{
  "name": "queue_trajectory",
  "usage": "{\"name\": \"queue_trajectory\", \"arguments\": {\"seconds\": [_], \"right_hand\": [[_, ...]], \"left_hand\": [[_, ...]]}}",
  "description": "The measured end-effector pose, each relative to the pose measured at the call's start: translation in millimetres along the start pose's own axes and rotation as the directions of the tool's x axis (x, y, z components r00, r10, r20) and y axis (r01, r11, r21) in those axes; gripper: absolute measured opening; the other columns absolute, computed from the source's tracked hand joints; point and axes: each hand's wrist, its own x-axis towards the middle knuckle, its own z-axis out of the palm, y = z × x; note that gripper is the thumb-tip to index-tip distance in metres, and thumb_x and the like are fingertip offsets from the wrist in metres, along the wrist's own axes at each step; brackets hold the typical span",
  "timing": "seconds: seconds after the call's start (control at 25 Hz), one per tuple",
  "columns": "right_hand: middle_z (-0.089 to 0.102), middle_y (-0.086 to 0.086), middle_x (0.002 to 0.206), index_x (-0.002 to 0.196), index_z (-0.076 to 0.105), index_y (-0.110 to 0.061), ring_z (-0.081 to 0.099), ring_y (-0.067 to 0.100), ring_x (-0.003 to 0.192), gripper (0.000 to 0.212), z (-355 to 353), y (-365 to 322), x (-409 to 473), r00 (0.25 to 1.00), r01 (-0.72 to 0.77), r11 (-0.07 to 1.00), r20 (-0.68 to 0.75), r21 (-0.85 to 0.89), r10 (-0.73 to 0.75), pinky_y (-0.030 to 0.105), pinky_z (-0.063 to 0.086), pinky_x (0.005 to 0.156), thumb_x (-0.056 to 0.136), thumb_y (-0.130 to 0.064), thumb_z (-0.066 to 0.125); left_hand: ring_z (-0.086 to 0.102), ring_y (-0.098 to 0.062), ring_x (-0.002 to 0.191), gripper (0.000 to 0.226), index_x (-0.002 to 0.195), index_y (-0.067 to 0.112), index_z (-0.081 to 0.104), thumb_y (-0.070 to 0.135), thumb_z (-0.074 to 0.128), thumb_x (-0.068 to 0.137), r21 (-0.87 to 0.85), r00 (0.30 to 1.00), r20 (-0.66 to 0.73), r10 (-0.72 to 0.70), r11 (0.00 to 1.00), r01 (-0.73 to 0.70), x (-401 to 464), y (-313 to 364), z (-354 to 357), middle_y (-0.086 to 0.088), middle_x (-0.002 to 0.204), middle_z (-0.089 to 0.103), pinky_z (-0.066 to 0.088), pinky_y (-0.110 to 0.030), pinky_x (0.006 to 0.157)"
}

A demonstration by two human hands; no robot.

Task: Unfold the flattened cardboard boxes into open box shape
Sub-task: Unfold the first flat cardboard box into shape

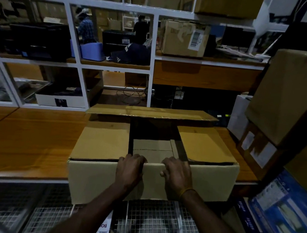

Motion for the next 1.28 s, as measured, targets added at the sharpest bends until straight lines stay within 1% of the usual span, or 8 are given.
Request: {"name": "queue_trajectory", "arguments": {"seconds": [0.4, 0.52, 0.64, 0.76, 0.84, 0.96, 1.08, 1.28], "right_hand": [[0.059, -0.017, 0.101, 0.108, 0.058, -0.039, 0.052, 0.008, 0.092, 0.028, 6, -11, -81, 0.995, 0.061, 0.993, -0.090, 0.102, -0.052, 0.032, 0.043, 0.081, 0.083, -0.035, 0.070], [0.057, -0.019, 0.106, 0.115, 0.057, -0.041, 0.051, 0.007, 0.096, 0.023, 4, -5, -77, 0.993, 0.107, 0.987, -0.070, 0.116, -0.099, 0.030, 0.040, 0.084, 0.092, -0.047, 0.052], [0.061, -0.016, 0.109, 0.116, 0.063, -0.038, 0.057, 0.008, 0.099, 0.036, 1, -6, -60, 0.993, 0.090, 0.979, -0.095, 0.185, -0.073, 0.032, 0.045, 0.084, 0.097, -0.054, 0.037], [0.056, -0.008, 0.125, 0.131, 0.056, -0.032, 0.057, 0.012, 0.111, 0.047, 2, -13, -36, 0.998, 0.025, 0.977, -0.060, 0.210, -0.012, 0.032, 0.049, 0.087, 0.098, -0.054, 0.031], [0.042, -0.004, 0.145, 0.145, 0.041, -0.031, 0.050, 0.015, 0.125, 0.051, 4, -14, -14, 0.999, -0.033, 0.984, 0.004, 0.173, 0.033, 0.033, 0.050, 0.092, 0.099, -0.053, 0.034], [0.010, -0.001, 0.164, 0.156, 0.015, -0.032, 0.040, 0.022, 0.137, 0.064, 3, -11, 25, 0.992, -0.090, 0.987, 0.104, 0.132, 0.077, 0.037, 0.050, 0.097, 0.100, -0.052, 0.039], [-0.010, -0.001, 0.165, 0.157, 0.002, -0.032, 0.049, 0.030, 0.129, 0.072, 4, -3, 68, 0.985, -0.108, 0.988, 0.144, 0.114, 0.091, 0.039, 0.050, 0.095, 0.100, -0.048, 0.043], [-0.016, 0.002, 0.164, 0.156, -0.007, -0.035, 0.046, 0.032, 0.130, 0.081, 8, 9, 122, 0.991, -0.118, 0.990, 0.071, 0.078, 0.113, 0.039, 0.055, 0.084, 0.099, -0.047, 0.050]], "left_hand": [[0.060, -0.021, 0.077, 0.046, 0.092, 0.033, 0.069, 0.018, 0.087, 0.053, -0.124, 0.998, -0.057, 0.041, 0.991, -0.048, -76, -8, -3, 0.010, 0.085, 0.066, 0.034, -0.030, 0.063], [0.058, -0.021, 0.082, 0.040, 0.097, 0.035, 0.072, 0.036, 0.085, 0.059, -0.178, 0.998, -0.044, 0.043, 0.983, -0.050, -71, -14, -7, 0.009, 0.089, 0.067, 0.036, -0.030, 0.065], [0.052, -0.014, 0.091, 0.044, 0.102, 0.037, 0.073, 0.064, 0.067, 0.068, -0.256, 0.999, -0.041, 0.001, 0.967, -0.011, -64, -12, -8, 0.013, 0.094, 0.064, 0.038, -0.030, 0.073], [0.050, -0.011, 0.100, 0.052, 0.110, 0.040, 0.069, 0.073, 0.055, 0.073, -0.261, 0.998, -0.043, -0.052, 0.964, 0.039, -52, -8, -8, 0.016, 0.102, 0.058, 0.038, -0.030, 0.080], [0.049, -0.014, 0.114, 0.054, 0.122, 0.042, 0.063, 0.071, 0.056, 0.077, -0.195, 0.996, -0.069, -0.060, 0.980, 0.046, -35, -11, -5, 0.012, 0.124, 0.056, 0.041, -0.033, 0.089], [0.040, -0.024, 0.134, 0.071, 0.146, 0.042, 0.037, 0.066, 0.058, 0.082, -0.066, 0.997, 0.034, -0.064, 0.996, 0.067, 5, -18, 0, 0.000, 0.159, 0.025, 0.040, -0.041, 0.102], [0.042, -0.031, 0.132, 0.085, 0.155, 0.038, 0.015, 0.062, 0.058, 0.086, 0.033, 0.990, 0.112, -0.085, 0.996, 0.082, 52, -26, 2, -0.008, 0.165, -0.006, 0.042, -0.040, 0.102], [0.046, -0.035, 0.126, 0.092, 0.156, 0.035, -0.006, 0.053, 0.057, 0.091, 0.062, 0.996, 0.065, -0.065, 0.996, 0.061, 118, -34, 1, -0.016, 0.163, -0.013, 0.046, -0.039, 0.094]]}}
